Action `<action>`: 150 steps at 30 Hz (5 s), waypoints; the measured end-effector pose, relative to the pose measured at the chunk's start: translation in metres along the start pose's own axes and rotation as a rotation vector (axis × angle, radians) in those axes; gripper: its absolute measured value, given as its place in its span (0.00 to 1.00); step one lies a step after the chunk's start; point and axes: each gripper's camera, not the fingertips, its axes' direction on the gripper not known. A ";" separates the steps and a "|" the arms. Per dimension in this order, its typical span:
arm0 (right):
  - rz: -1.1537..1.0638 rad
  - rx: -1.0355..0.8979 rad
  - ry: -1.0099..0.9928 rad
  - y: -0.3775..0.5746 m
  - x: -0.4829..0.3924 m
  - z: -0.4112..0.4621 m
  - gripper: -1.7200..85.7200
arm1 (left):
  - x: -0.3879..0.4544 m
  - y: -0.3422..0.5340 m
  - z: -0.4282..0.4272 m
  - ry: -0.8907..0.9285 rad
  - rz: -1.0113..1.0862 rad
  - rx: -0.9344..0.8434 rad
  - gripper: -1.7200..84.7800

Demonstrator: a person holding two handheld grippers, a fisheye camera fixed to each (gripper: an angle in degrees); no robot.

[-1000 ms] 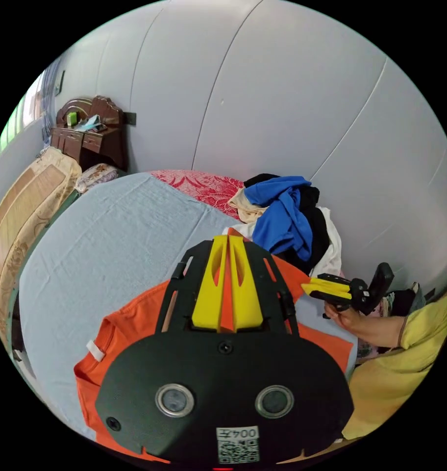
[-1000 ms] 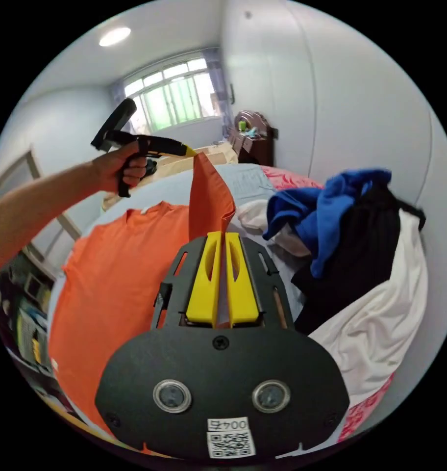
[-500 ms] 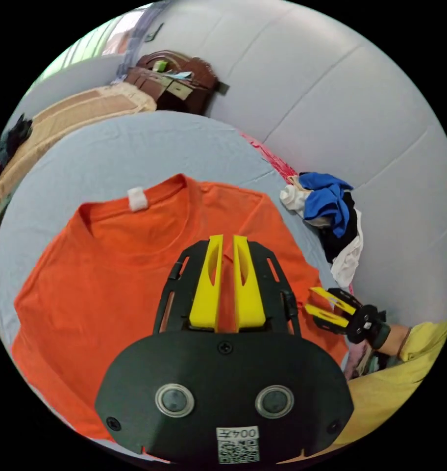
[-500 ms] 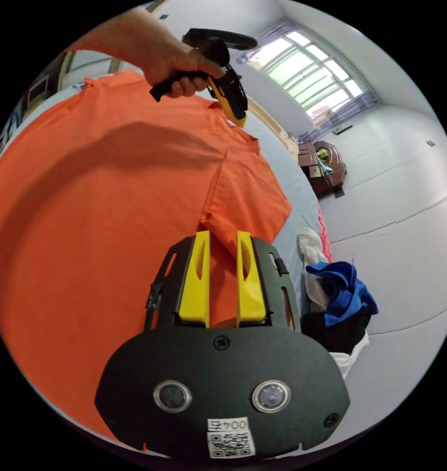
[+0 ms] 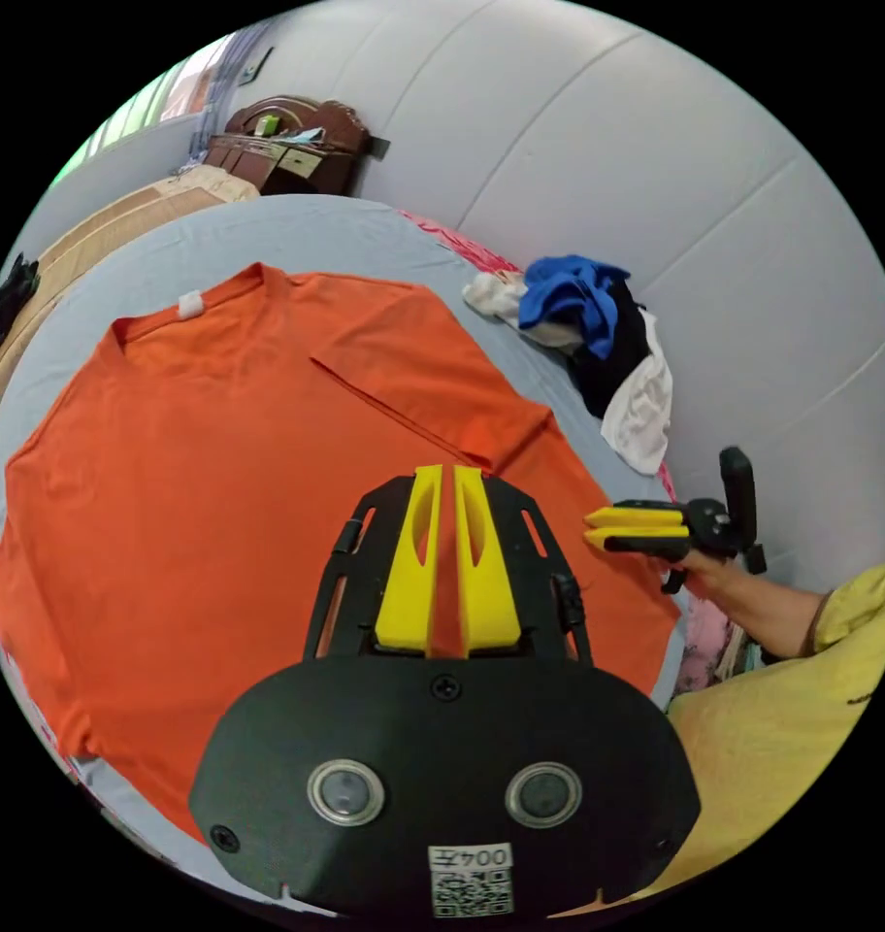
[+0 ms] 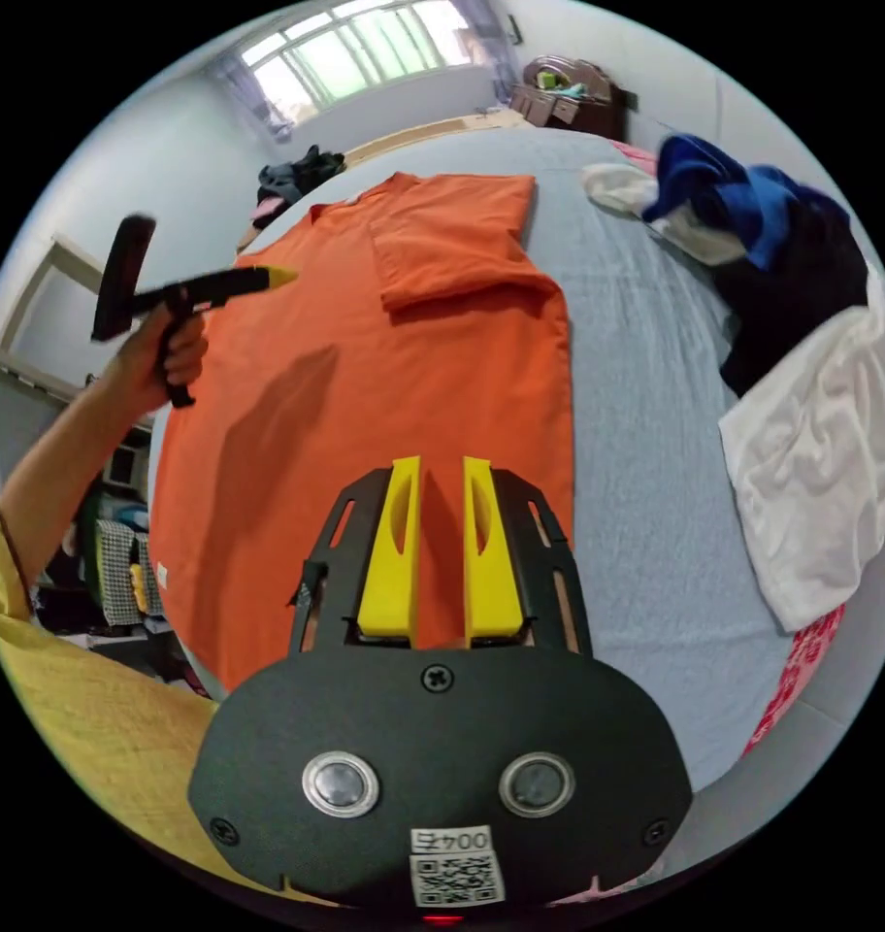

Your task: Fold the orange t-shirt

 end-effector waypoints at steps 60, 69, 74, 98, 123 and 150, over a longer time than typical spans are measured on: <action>0.051 0.210 -0.136 -0.306 0.239 -0.009 0.11 | 0.028 0.117 0.083 -0.020 -0.157 0.039 0.02; 0.110 0.005 -0.122 -0.378 0.265 0.049 0.11 | 0.021 0.127 0.080 0.016 -0.172 0.042 0.02; 0.087 -0.014 -0.181 -0.382 0.265 0.055 0.06 | 0.020 0.132 0.078 0.022 -0.174 0.042 0.02; -0.348 0.068 0.040 -0.143 0.185 0.007 0.07 | 0.030 0.147 0.076 0.017 -0.189 0.039 0.03; -0.297 0.058 0.074 -0.156 0.127 0.001 0.09 | 0.060 0.151 0.074 0.019 -0.192 0.037 0.03; -0.234 -0.122 -0.120 0.059 0.004 -0.059 0.12 | 0.134 0.110 0.040 -0.099 -0.067 -0.174 0.02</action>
